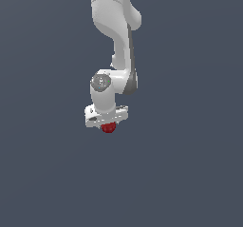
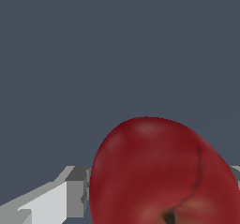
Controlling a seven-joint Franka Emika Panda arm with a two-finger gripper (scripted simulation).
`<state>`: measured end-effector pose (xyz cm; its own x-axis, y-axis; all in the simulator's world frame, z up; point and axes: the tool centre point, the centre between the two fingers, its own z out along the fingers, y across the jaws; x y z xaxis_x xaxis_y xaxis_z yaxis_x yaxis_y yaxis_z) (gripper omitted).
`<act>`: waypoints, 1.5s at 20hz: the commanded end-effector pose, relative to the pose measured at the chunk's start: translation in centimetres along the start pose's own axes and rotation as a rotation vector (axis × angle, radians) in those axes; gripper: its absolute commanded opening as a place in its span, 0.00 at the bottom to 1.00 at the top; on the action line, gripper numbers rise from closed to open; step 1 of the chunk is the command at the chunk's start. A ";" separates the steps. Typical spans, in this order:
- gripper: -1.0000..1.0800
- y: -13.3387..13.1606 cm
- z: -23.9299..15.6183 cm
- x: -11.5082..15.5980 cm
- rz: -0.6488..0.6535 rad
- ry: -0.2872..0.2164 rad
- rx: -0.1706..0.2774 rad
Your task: Pick up the object and move it to a goal position.
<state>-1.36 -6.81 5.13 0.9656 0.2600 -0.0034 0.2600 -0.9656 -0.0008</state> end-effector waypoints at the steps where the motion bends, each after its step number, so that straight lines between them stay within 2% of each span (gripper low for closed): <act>1: 0.00 -0.2 -0.8 0.1 0.000 0.003 -0.001; 10: 0.00 -2.1 -6.4 -0.3 -0.001 0.003 -0.002; 23: 0.00 -6.8 -20.4 -1.0 -0.001 0.003 -0.002; 30: 0.00 -8.7 -26.2 -1.1 -0.002 0.003 -0.002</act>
<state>-4.53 1.00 30.14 0.9650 0.2622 -0.0014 0.2622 -0.9650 0.0008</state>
